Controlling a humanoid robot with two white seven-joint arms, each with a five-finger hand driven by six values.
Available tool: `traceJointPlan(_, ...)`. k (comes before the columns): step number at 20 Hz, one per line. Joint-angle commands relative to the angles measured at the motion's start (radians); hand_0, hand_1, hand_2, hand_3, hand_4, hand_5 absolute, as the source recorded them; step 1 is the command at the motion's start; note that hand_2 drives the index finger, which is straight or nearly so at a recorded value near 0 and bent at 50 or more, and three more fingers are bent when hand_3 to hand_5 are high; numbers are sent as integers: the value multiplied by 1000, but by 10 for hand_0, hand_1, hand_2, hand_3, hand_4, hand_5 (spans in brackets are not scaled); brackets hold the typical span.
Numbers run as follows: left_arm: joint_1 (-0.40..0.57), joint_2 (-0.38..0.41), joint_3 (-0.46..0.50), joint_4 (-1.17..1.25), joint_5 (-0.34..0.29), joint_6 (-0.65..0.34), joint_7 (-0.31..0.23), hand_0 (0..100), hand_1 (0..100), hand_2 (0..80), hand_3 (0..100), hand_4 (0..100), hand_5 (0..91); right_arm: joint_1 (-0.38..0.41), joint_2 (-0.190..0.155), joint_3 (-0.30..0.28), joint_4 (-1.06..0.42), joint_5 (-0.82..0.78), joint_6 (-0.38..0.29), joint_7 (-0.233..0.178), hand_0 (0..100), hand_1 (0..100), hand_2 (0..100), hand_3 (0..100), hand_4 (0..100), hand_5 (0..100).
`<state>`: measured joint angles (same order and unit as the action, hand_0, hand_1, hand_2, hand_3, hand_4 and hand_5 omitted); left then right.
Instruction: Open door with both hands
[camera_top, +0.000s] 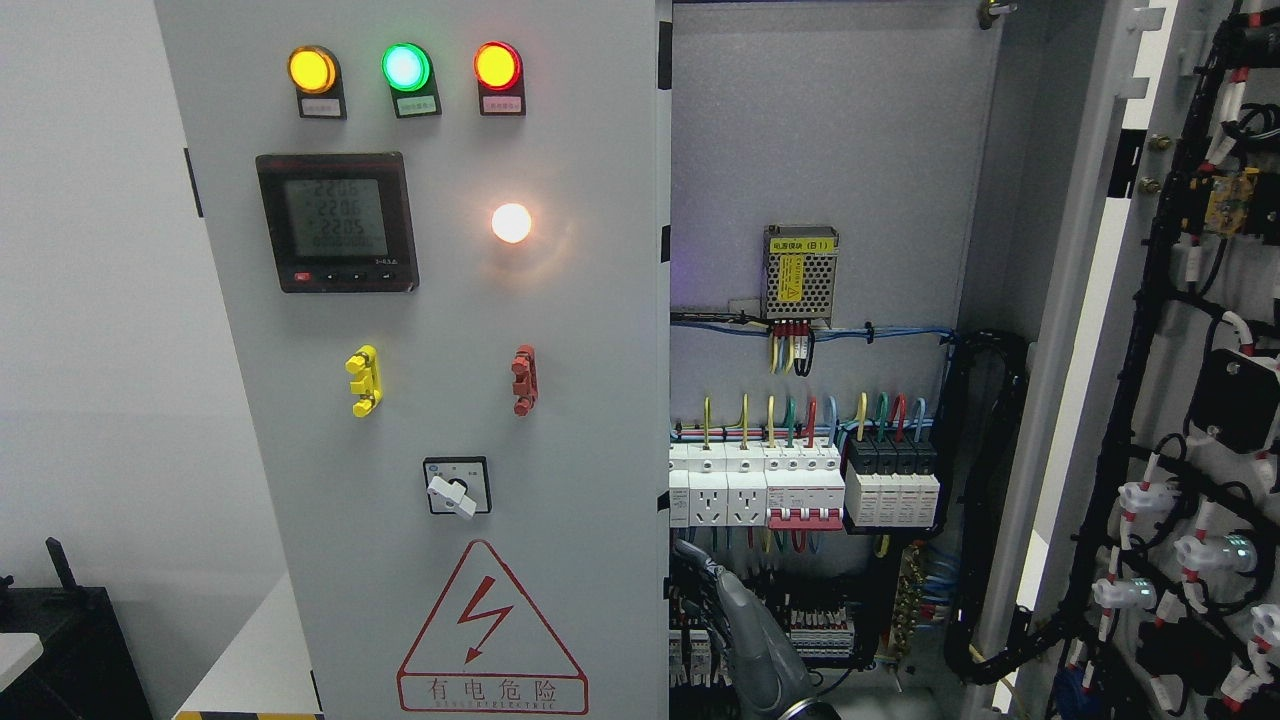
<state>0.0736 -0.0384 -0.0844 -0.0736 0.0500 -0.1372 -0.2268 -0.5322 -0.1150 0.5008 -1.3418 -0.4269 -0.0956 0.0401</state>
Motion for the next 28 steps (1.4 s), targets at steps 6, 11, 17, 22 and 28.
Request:
traceJointPlan(6,0,0,0,0,1,1,0,0,0,0,0,43,0,-22,-6,-1,24,-4,0,1,0,0,0,0,0,0)
traceJointPlan(11,0,0,0,0,-1,-1,0,0,0,0,0,43,0,-23,-6,2,27,-35,8,3,0,0,0,0,0,0)
traceJointPlan(17,0,0,0,0,1,-1,0,0,0,0,0,44,0,-25,-8,2,26,-38,27,32,0,0,0,0,0,0)
traceJointPlan(22,0,0,0,0,1,-1,0,0,0,0,0,43,0,-37,-8,1,30,-39,27,34,0,0,0,0,0,0)
traceJointPlan(28,0,0,0,0,-1,-1,0,0,0,0,0,43,0,-40,-9,1,36,-39,28,52,0,0,0,0,0,0)
